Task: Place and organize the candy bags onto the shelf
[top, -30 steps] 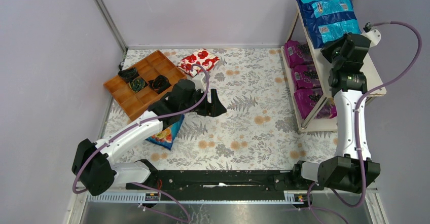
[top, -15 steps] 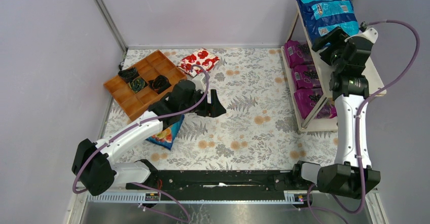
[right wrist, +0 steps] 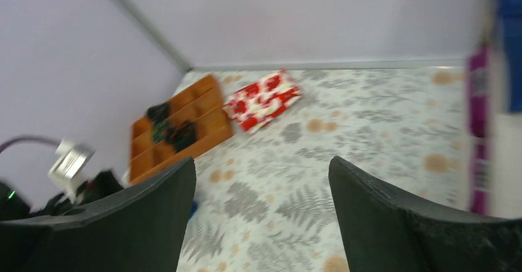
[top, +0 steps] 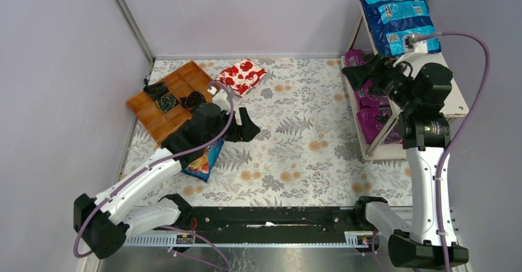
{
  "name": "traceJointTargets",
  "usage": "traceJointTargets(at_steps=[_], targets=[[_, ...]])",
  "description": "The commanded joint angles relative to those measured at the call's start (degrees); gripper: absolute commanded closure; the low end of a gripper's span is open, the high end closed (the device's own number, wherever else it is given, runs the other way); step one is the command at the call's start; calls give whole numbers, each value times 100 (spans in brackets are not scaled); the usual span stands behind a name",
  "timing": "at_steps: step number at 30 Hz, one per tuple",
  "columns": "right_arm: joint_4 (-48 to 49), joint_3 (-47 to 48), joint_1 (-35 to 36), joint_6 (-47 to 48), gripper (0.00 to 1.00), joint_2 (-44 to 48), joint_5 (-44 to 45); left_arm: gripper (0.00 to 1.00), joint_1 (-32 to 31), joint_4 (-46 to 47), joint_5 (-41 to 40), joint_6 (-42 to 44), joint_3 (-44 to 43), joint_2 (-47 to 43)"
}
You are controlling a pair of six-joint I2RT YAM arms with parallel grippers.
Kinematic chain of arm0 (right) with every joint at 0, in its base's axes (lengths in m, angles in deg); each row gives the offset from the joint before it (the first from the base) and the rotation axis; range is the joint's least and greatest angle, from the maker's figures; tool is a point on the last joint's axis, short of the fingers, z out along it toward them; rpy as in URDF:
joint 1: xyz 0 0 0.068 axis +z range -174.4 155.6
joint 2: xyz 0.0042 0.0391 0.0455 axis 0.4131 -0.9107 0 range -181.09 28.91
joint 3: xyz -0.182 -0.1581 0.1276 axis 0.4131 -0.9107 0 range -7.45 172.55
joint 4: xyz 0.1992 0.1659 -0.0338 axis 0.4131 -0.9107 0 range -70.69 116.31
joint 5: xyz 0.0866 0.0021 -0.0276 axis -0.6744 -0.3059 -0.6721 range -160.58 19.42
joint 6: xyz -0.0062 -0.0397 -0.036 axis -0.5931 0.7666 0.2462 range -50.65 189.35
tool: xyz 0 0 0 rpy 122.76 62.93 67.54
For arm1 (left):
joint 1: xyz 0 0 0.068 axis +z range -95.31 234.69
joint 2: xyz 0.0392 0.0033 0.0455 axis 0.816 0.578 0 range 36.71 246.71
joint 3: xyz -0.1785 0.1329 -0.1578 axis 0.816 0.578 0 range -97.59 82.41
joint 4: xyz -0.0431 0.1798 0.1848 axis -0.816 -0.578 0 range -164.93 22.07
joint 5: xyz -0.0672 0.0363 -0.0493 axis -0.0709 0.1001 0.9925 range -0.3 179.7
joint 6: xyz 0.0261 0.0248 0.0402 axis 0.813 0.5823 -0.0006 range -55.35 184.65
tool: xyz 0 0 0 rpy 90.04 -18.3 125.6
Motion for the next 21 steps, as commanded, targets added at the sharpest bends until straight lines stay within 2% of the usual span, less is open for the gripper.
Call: traceJointTargets(at_steps=[1, 5, 9, 12, 13, 17, 21], targets=[[497, 26, 809, -227, 14, 45, -1016, 17, 31, -62, -579, 320, -206, -673], [877, -263, 1906, -648, 14, -213, -711, 15, 30, -293, -958, 652, -322, -1245], [1380, -734, 3438, -942, 15, -802, 359, 13, 31, -170, -1113, 1037, -410, -1855], [1932, -882, 4326, -1245, 15, -1521, 766, 10, 32, 132, -1315, 1167, -495, -2252], [2098, -887, 4590, -1357, 15, -1816, 848, 4, 35, 276, -1385, 1171, -485, -2370], [2916, -886, 5376, -1830, 14, -3021, 1140, 1, 29, 959, -1473, 1047, -180, -2841], [3693, -792, 5530, -2436, 14, -4302, 987, 1, 31, 1266, -1765, 1108, 221, -3084]])
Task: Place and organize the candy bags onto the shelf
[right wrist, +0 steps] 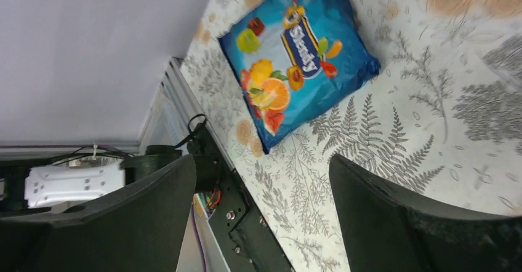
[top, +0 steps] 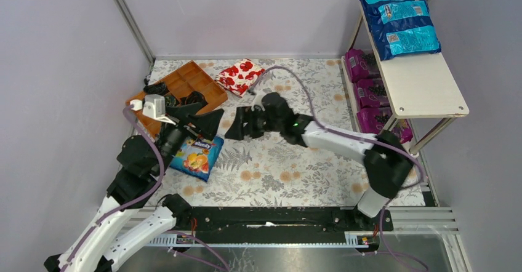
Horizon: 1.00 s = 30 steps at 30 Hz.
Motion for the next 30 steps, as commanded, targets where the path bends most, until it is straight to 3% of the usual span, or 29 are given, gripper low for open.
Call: traceJointTargets(at_steps=[1, 6, 10, 16, 24, 30], targets=[[1259, 187, 115, -811, 14, -1096, 130, 1, 20, 747, -529, 168, 436, -167], [1616, 800, 129, -1183, 18, -2493, -244, 1, 16, 1179, -692, 414, 847, -130], [1746, 1048, 131, -1316, 22, -3097, -404, 1, 21, 1320, -695, 461, 969, 164], [1278, 1518, 92, -1003, 24, -3547, -152, 1, 19, 1455, -721, 459, 1185, 222], [1441, 1714, -101, -1108, 33, -4049, -487, 1, 24, 1485, -648, 407, 1227, 357], [2127, 1530, -105, -1533, 49, -4224, -800, 1, 70, 1493, -604, 367, 1214, 520]])
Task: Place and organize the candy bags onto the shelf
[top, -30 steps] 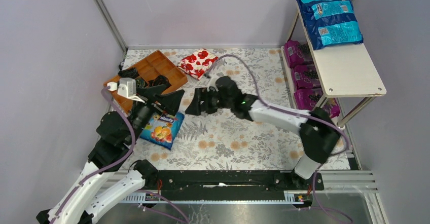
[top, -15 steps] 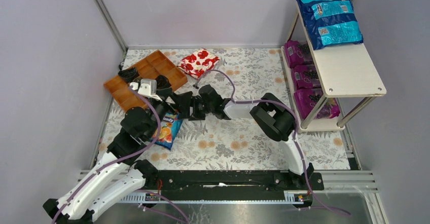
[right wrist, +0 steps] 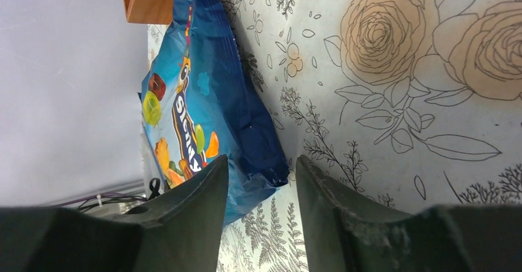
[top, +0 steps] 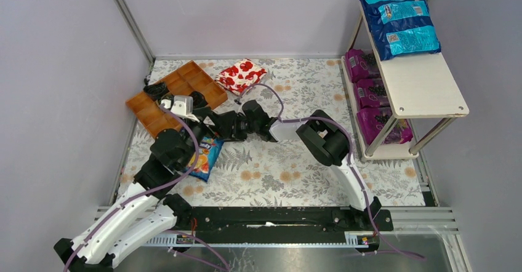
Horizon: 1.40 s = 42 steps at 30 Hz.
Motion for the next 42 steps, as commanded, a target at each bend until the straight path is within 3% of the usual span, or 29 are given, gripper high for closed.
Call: traceJointTargets(at_steps=[1, 8, 10, 17, 25, 31, 34, 42], targets=[[387, -49, -9, -207, 53, -230, -198, 1, 85, 308, 1, -20, -23, 133], [621, -409, -64, -139, 93, -14, -150, 1, 223, 274, 36, -89, -29, 278], [820, -775, -108, -100, 99, 282, -20, 1, 278, 175, 13, -133, -80, 441], [786, -2307, -160, 500, 100, 1756, 888, 1, 492, -284, -278, -432, -290, 916], [21, -3838, -160, 1136, 100, 3462, 1973, 1, 533, -787, 149, -857, -577, 1740], [76, -4656, -161, 1191, 100, 4402, 2289, 3, 536, -1564, 1254, -1314, -1323, 3045], [66, -4852, -160, 1419, 100, 4882, 2385, 11, 534, -1909, 1856, -1566, -1778, 3746], [-33, -4976, -154, 2388, 100, 5733, 1974, 21, 488, -3302, 2103, -2060, -3428, 5433]])
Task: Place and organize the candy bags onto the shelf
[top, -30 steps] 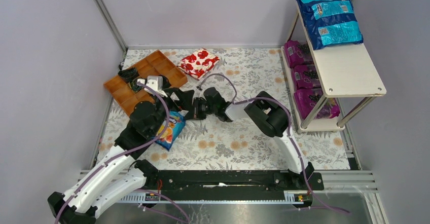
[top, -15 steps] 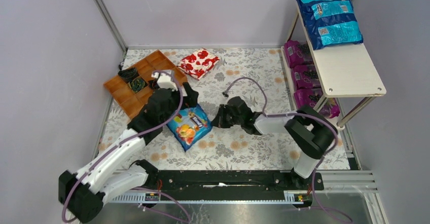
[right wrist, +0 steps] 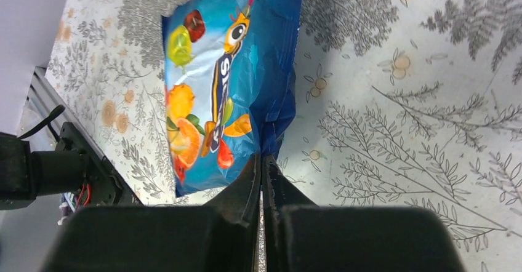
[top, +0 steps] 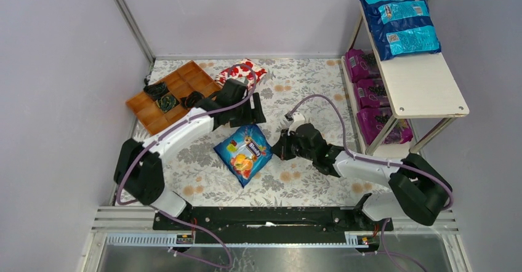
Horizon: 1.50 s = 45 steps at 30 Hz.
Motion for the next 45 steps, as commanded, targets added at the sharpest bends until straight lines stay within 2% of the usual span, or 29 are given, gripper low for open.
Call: traceJointTargets(at_steps=[1, 4, 7, 12, 19, 24, 29, 31, 34, 35, 37, 39, 42, 45], targets=[[234, 26, -21, 783, 100, 509, -220, 21, -54, -753, 296, -430, -901, 637], [114, 85, -3, 1059, 100, 745, -294, 21, -184, -1061, 100, -659, -1308, 1052], [55, 113, 1, 1265, 100, 960, -324, 21, -427, -1484, -522, -896, -1735, 1363], [5, 128, 2, 1507, 100, 1120, -377, 19, -574, -1803, -1170, -1252, -1878, 1557], [138, 9, 8, 1535, 100, 1100, -396, 22, -572, -2241, -1844, -1127, -2261, 2119], [164, -64, 23, 1547, 100, 1112, -375, 32, -576, -2148, -1895, -990, -2199, 2236], [66, -100, 54, 1525, 100, 1118, -355, 49, -576, -1987, -1992, -780, -2161, 2178], [47, -132, 85, 1470, 100, 1137, -339, 60, -576, -1899, -2063, -702, -2161, 2101], [46, -211, 135, 1329, 100, 1173, -278, 85, -573, -1749, -1861, -611, -2145, 2011], [-15, -205, 139, 1250, 98, 1175, -244, 92, -576, -1715, -1774, -594, -2151, 1968], [-187, -175, 149, 1096, 86, 1139, -178, 99, -577, -1665, -1651, -567, -2121, 1855], [-374, -139, 148, 922, 77, 1069, -133, 100, -601, -1545, -1554, -505, -1989, 1623], [-663, -79, 151, 455, 60, 954, 153, 100, -700, -1422, -1530, -508, -1777, 1291], [-1041, 244, 146, 2, 41, 735, 73, 100, -766, -1311, -1341, -580, -1554, 1011]])
